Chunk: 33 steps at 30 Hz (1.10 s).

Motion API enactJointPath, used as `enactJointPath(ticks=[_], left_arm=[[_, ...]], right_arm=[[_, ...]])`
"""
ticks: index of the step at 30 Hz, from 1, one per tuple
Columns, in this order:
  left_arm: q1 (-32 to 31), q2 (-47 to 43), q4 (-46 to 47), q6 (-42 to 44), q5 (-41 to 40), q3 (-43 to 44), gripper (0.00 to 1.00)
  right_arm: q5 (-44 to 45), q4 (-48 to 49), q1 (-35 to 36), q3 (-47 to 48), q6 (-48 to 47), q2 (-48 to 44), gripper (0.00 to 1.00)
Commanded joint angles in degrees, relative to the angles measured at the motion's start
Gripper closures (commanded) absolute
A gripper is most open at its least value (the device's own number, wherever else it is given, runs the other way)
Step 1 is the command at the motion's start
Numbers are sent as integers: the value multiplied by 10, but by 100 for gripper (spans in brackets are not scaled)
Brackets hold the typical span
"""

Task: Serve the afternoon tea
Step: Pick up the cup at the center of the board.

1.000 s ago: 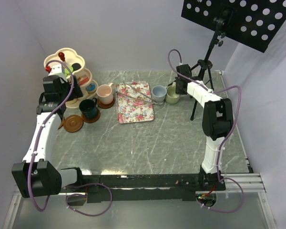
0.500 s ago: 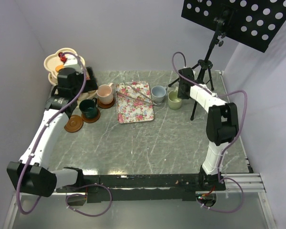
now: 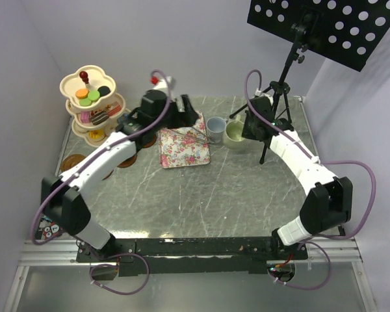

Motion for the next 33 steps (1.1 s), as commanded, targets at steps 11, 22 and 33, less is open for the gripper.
enactJointPath(ticks=[11, 22, 33], left_arm=[[-71, 113, -93, 14, 36, 109, 9], [-75, 119, -98, 12, 88, 91, 85], [20, -54, -118, 160, 34, -41, 99]], right_arm=[[-30, 27, 118, 72, 56, -29, 100], [-31, 46, 161, 93, 49, -3, 100], [1, 54, 164, 72, 27, -32, 29]])
